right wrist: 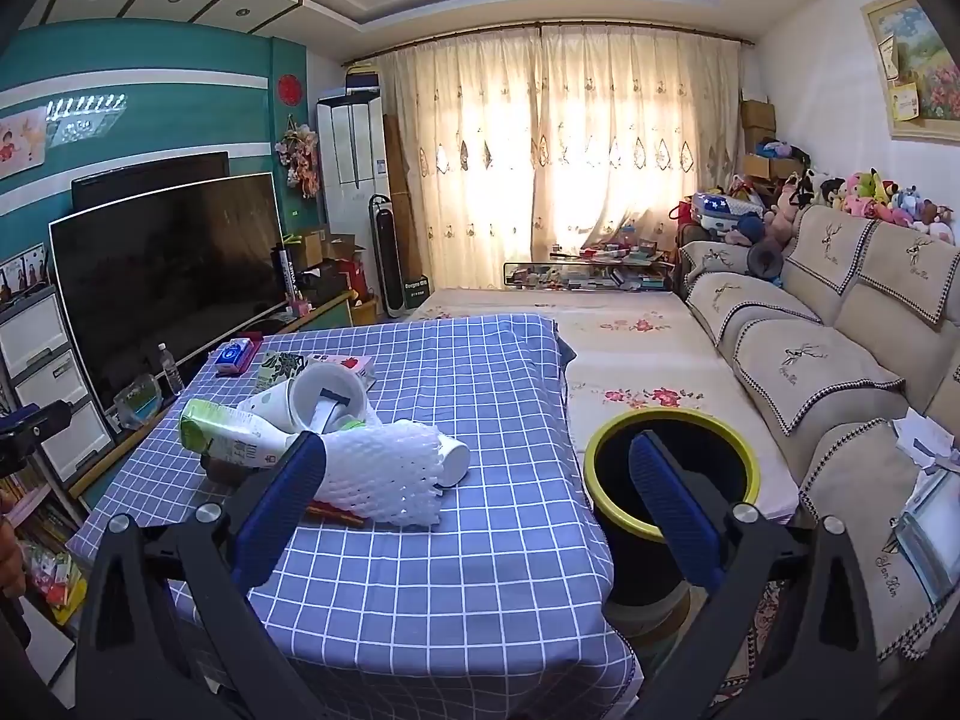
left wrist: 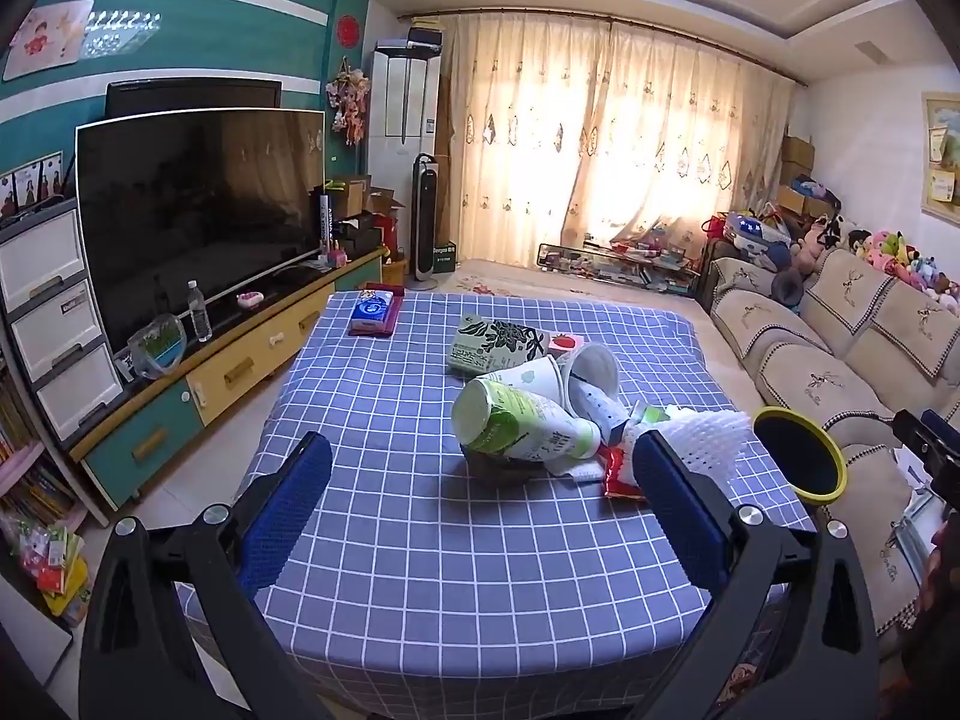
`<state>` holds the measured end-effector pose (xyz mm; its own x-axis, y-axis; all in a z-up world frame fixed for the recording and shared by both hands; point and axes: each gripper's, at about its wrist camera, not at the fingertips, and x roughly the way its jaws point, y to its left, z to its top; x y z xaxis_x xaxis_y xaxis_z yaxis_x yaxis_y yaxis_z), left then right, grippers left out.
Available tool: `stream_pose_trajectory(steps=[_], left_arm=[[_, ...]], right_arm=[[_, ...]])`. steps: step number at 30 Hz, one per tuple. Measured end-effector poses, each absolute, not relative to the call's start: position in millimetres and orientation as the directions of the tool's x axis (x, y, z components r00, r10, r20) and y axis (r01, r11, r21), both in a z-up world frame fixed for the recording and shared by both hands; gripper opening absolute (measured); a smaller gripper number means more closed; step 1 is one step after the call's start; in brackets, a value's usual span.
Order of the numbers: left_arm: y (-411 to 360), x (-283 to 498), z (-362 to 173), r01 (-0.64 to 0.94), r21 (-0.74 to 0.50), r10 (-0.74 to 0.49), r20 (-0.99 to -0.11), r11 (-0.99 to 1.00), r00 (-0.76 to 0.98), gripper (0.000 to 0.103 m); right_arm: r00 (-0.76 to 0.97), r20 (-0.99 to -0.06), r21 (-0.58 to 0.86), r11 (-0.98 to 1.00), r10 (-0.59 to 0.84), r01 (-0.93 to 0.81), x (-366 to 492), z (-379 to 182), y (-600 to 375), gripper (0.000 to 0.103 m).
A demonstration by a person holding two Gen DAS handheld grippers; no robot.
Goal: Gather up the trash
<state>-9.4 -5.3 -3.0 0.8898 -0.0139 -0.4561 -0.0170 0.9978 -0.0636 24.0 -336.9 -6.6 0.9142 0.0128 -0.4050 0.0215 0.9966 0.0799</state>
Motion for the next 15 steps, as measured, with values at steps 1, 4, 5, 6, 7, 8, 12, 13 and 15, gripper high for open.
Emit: stream_pose_trajectory(steps=[1, 4, 5, 6, 7, 8, 12, 13, 15], left_arm=[[-4, -7, -3, -0.018, -0.065, -0.014, -0.458, 0.998, 0.889, 0.099], [-5, -8, -3, -0.017, -0.064, -0.014, -0.461, 0.998, 0.888, 0.099], [-3, -1, -3, -0.014, -0.066, -0.019, -0.466, 0.998, 0.884, 0.099], [-4, -2, -3, -0.013, -0.067, -0.020, -0.468, 0.998, 0.884, 0.099], [-5, -2, -4, -0.012, -0.067, -0.021, -0.469, 0.998, 0.883, 0.099], [-5, -2, -4, -0.010, -0.068, -0.023, -0.470, 0.998, 0.882, 0.099], [-6, 0, -6, -0.008, -0.070, -0.026, -0.476, 0.998, 0.879, 0.099], [-6, 1, -6, -0.007, -0.070, -0.028, -0.477, 0.998, 0.878, 0.099], [-5, 2, -6, -0.005, -0.070, -0.029, -0.479, 0.998, 0.877, 0.099]], right_arm=[[0.914, -0.405, 0.080, 0.997, 0.012, 0.022, 24, -7, -337, 0.096], [0.912, -0.410, 0.082, 0.996, 0.012, 0.023, 26, -8, -337, 0.096], [0.911, -0.411, 0.082, 0.996, 0.012, 0.024, 26, -9, -336, 0.096], [0.911, -0.413, 0.083, 0.996, 0.013, 0.023, 27, -9, -336, 0.096], [0.910, -0.414, 0.084, 0.996, 0.014, 0.023, 27, -9, -337, 0.096], [0.910, -0.415, 0.084, 0.996, 0.013, 0.024, 26, -8, -337, 0.096], [0.908, -0.418, 0.087, 0.996, 0.017, 0.021, 28, -9, -337, 0.096], [0.908, -0.418, 0.087, 0.996, 0.017, 0.022, 28, -9, -337, 0.096], [0.907, -0.421, 0.088, 0.996, 0.017, 0.022, 29, -9, -336, 0.096]])
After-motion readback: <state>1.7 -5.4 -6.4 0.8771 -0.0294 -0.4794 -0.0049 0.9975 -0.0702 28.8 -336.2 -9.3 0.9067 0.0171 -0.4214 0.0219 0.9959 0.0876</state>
